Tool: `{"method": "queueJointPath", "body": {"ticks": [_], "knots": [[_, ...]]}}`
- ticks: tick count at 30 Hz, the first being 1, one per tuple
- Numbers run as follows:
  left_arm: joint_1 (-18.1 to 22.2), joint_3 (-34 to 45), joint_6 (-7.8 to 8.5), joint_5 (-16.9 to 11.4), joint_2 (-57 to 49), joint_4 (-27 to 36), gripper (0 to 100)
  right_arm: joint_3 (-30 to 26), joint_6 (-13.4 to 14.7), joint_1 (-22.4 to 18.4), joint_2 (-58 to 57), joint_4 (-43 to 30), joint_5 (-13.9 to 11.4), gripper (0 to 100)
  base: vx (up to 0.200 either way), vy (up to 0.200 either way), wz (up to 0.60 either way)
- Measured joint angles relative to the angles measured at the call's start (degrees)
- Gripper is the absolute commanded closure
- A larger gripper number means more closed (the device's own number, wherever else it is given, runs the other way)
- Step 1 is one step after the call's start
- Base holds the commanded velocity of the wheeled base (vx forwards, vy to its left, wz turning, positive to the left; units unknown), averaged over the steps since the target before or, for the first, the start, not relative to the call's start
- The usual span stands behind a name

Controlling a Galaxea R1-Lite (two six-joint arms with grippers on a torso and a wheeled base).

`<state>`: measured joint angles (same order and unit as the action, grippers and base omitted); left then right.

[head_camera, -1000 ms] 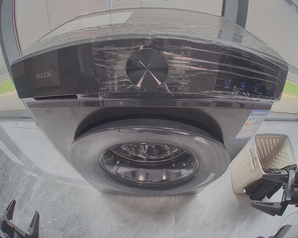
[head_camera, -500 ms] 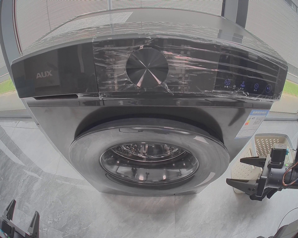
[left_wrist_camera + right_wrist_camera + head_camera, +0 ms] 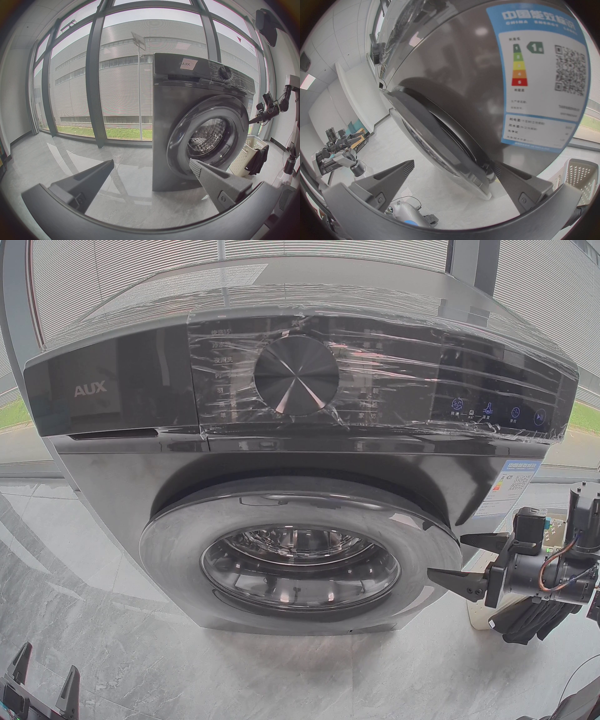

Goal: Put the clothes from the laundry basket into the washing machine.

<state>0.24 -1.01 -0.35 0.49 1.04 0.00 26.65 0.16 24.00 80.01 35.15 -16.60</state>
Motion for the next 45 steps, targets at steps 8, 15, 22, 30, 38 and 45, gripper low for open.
{"method": "queueJointPath", "body": {"ticks": [8, 15, 22, 30, 38, 45], "knots": [[0.0, 0.0, -0.16, -0.1, 0.0, 0.0, 0, -1.6, -0.1, 2.2, 2.7, 1.4, 0.2, 0, -0.150, 0.000, 0.00], [0.0, 0.0, -0.07, -0.1, 0.0, 0.0, 0, -5.1, -0.2, 3.1, 0.0, 0.5, -0.1, 0, 0.000, 0.000, 0.00], [0.0, 0.0, -0.11, -0.2, 0.0, 0.0, 0, -4.9, -0.2, 2.7, -0.4, 1.2, 0.2, 0, -0.114, 0.000, 0.00], [-0.1, 0.0, -0.09, -0.2, 0.0, 0.0, 0, -4.4, -0.4, 3.7, 2.3, 1.3, 0.5, 0, -0.125, 0.000, 0.00], [-0.1, 0.0, -0.07, -0.2, 0.0, 0.0, 0, -9.3, -0.3, 6.0, -0.2, 0.7, 1.1, 0, 0.000, 0.000, 0.00], [0.0, 0.0, -0.07, -0.1, 0.0, 0.0, 0, -11.8, -0.1, 6.7, -4.1, 1.0, 1.1, 0, 0.000, 0.000, 0.00]]}}
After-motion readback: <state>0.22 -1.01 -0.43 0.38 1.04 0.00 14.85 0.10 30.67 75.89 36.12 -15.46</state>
